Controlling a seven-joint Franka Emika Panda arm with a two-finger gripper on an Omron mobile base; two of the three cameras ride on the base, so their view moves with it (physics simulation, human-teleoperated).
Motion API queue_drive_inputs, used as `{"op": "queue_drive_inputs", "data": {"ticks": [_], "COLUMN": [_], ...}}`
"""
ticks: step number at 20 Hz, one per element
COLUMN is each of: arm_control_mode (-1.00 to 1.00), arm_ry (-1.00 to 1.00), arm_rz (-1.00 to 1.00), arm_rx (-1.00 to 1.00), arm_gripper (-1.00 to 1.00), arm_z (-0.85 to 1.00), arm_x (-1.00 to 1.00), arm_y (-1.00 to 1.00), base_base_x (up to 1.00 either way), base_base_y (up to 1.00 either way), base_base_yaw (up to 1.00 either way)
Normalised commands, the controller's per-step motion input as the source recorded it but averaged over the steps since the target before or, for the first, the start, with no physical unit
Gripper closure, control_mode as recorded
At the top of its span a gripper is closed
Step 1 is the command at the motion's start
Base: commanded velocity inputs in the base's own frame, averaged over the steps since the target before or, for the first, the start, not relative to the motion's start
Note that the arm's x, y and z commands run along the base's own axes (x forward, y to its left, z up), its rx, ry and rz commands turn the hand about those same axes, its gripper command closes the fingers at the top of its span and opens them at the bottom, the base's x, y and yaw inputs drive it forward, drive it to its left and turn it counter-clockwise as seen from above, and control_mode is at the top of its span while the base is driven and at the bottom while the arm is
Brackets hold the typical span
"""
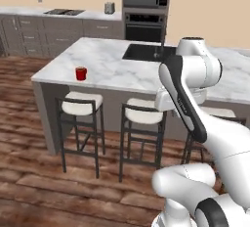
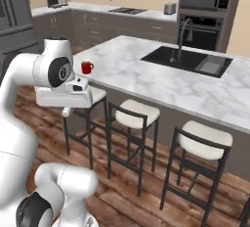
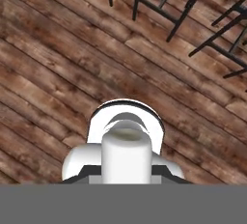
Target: Pick up the marshmallow and place it in the cup of hot chocolate on the dining counter.
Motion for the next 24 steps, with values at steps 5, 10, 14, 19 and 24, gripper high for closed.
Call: {"op": "queue_drive_inputs", "data": {"ticks": [5, 10, 14, 19, 24], "arm_control_mode": [1.0, 1.0, 1.0, 1.0, 1.0], "arm_ry": [0.0, 0.0, 0.0, 0.0, 0.0], "arm_rz": [0.0, 0.0, 0.0, 0.0, 0.0], "arm_rx": [0.0, 0.0, 0.0, 0.0, 0.0], "arm_gripper": [1.0, 1.0, 1.0, 1.0, 1.0], "arm_z": [0.0, 0.0, 0.0, 0.0, 0.0], "arm_x": [0.0, 0.0, 0.0, 0.0, 0.0], "arm_y": [0.0, 0.0, 0.0, 0.0, 0.0], "base_base_x": [0.76, 0.69, 0.66, 0.63, 0.61], "base_base_y": [1.0, 1.0, 1.0, 0.92, 0.63], "base_base_yaw": [-0.25, -0.21, -0.19, -0.14, -0.12]}}
